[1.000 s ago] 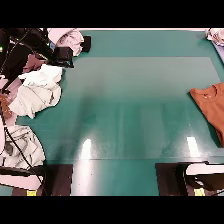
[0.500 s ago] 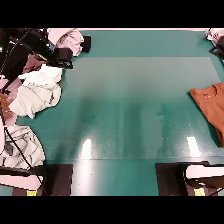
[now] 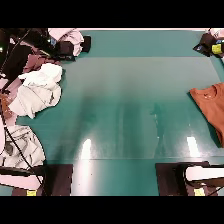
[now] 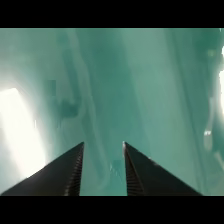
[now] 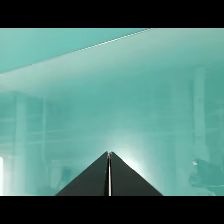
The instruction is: Fold the shirts.
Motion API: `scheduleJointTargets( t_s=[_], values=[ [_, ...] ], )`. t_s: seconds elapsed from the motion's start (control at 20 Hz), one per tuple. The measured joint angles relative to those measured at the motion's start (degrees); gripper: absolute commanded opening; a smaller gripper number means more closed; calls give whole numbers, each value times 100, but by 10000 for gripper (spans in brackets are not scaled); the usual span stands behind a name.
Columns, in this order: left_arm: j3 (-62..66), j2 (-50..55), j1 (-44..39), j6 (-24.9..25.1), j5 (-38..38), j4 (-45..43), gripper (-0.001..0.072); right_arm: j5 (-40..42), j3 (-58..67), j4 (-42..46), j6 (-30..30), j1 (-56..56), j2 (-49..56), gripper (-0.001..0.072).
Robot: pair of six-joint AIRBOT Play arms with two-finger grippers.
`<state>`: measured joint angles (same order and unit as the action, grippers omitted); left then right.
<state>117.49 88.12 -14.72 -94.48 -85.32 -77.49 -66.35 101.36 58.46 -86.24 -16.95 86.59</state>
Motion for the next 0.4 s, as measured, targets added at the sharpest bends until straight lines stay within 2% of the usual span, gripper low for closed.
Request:
scheduleJointTargets(
  t_s=[0.4],
  values=[
    [0,0,2,-2,514,0,316,20,0,0,2,212,0,26]
  ],
)
